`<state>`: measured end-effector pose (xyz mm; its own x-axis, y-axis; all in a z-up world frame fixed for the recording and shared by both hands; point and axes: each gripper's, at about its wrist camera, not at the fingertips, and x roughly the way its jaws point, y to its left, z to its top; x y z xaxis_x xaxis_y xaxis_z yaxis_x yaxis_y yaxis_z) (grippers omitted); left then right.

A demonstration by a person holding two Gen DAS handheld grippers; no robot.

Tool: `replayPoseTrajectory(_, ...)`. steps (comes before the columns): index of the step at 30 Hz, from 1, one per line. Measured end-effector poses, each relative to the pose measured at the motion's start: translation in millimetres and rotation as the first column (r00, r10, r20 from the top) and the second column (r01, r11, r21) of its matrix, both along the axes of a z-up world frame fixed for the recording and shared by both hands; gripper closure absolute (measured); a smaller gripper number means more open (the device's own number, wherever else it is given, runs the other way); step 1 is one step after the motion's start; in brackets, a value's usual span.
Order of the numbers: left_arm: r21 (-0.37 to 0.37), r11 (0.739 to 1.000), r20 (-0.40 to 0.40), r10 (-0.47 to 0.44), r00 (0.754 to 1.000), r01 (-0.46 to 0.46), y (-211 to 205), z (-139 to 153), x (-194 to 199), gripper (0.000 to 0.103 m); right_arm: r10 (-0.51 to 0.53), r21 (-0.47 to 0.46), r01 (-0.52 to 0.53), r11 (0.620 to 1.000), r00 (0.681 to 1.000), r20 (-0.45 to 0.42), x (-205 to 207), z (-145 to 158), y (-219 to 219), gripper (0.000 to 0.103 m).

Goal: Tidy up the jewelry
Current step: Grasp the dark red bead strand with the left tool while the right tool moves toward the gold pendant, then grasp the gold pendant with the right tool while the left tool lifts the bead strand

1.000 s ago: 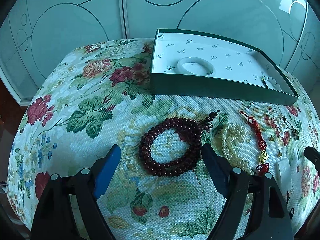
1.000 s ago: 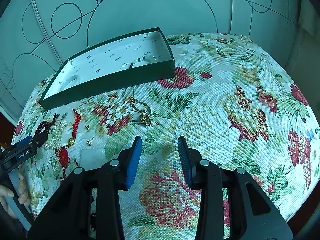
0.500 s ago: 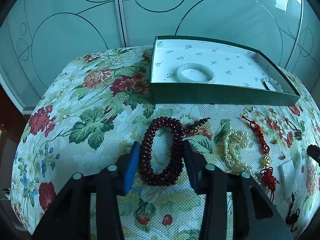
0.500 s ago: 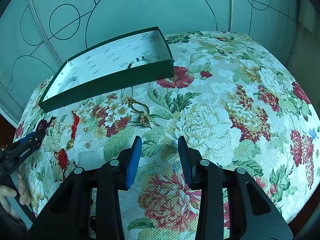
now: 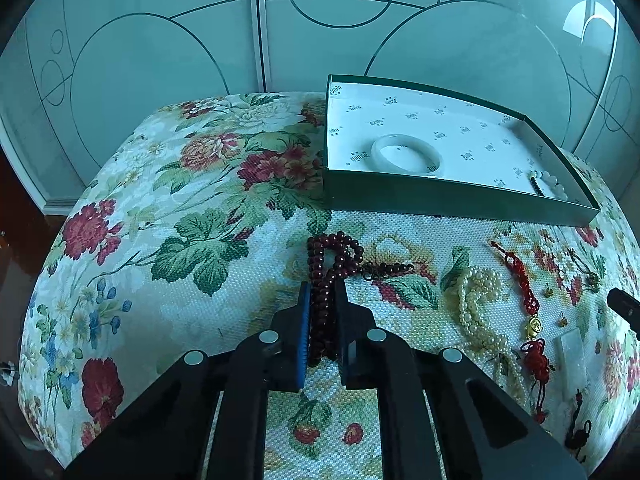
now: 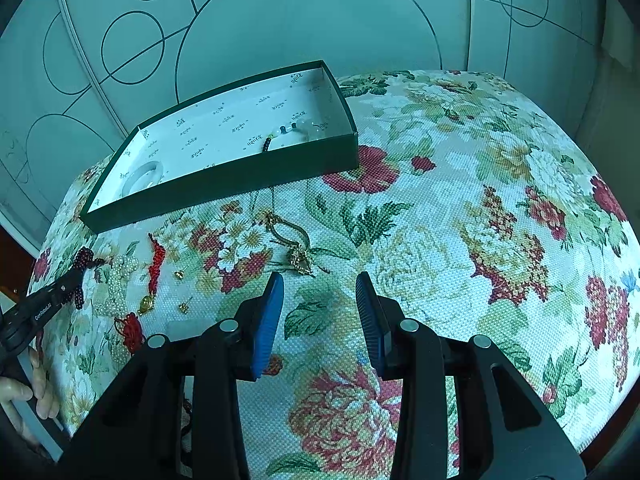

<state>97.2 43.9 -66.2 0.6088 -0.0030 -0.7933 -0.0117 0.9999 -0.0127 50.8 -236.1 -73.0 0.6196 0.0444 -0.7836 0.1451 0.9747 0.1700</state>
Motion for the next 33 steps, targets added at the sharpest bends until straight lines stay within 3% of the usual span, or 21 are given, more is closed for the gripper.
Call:
replayPoseTrajectory(8,-0.002,1.000,-0.001,0.005,1.000,-0.005,2.4,-0.8,1.3,0.092,0.032,-0.021,-0.032,0.999,0.999,-0.011,20.6,-7.3,11.5,0.067)
replayPoseTrajectory(17,0.010,1.000,0.006,0.008,1.000,-0.008,1.2,-1.7,0.3,0.092,0.044,-0.106,-0.044,0.993,0.999,-0.002,24.7,-11.2,20.2,0.090)
replayPoseTrajectory(33,0.011,1.000,0.013,0.017,1.000,-0.017,3.9,5.5,-3.0,0.092,0.045,-0.077,-0.041,0.996,0.997,0.059,11.4,10.8,18.9,0.092)
